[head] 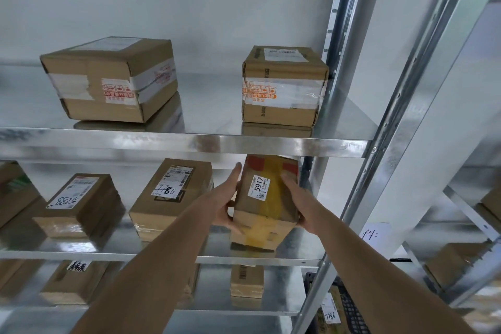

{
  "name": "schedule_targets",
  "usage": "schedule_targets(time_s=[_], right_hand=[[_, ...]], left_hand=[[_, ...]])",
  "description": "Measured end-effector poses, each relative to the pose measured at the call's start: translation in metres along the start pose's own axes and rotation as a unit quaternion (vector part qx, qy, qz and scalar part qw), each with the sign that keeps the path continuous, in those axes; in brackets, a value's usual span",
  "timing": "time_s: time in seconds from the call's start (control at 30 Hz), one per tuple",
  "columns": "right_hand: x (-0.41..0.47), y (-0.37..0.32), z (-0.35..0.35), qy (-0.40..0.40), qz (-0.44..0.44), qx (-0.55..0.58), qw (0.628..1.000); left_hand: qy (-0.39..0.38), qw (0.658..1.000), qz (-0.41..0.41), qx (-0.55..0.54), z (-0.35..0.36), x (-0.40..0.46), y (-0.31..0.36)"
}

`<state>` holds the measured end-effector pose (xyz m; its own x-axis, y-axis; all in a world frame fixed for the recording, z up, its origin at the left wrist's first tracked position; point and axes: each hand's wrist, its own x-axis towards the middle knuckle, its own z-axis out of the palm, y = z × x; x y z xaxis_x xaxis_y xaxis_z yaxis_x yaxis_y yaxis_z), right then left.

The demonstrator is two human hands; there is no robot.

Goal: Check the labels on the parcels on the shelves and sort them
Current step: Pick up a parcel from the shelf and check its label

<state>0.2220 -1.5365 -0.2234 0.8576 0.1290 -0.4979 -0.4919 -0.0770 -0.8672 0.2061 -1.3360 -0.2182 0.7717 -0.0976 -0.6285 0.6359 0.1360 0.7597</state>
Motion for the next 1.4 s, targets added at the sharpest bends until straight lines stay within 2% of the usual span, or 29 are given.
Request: schedule_targets(time_s=[0.07, 0.2, 0.33, 0.57, 0.8, 0.97, 1.13, 1.3, 1.4], right_hand=[[-0.004, -0.003, -0.002, -0.007, -0.019, 0.041, 0.999], [-0.004, -0.002, -0.013, -0.001, -0.009, 0.094, 0.996], [-0.005, 0.003, -0.017, -0.002, 0.032, 0.142, 0.989], [-0.007, 0.015, -0.025, -0.007, 0.062, 0.167, 0.984], [-0.015, 0.033, -0.022, 0.043, 0.077, 0.065, 0.994], [-0.019, 0.045, -0.018, 0.027, 0.087, 0.051, 0.995], [-0.015, 0.039, -0.010, -0.013, 0.016, 0.044, 0.999], [0.015, 0.050, -0.011, 0.005, -0.003, -0.026, 1.000], [0.024, 0.057, -0.012, 0.006, -0.021, -0.070, 0.997]], left_hand=[[0.018, 0.999, 0.025, -0.016, 0.001, 0.004, 0.004], [0.083, 0.993, 0.076, 0.042, 0.004, 0.014, 0.006], [0.093, 0.981, 0.131, 0.105, 0.004, 0.025, 0.003], [0.098, 0.967, 0.193, 0.134, 0.004, 0.031, -0.006], [0.151, 0.960, 0.182, 0.151, -0.010, 0.045, -0.018], [0.142, 0.966, 0.154, 0.149, -0.005, 0.041, -0.026], [0.124, 0.953, 0.170, 0.220, 0.000, 0.046, -0.038], [0.155, 0.956, 0.166, 0.187, -0.003, 0.058, -0.047], [0.160, 0.951, 0.166, 0.207, -0.007, 0.063, -0.055]])
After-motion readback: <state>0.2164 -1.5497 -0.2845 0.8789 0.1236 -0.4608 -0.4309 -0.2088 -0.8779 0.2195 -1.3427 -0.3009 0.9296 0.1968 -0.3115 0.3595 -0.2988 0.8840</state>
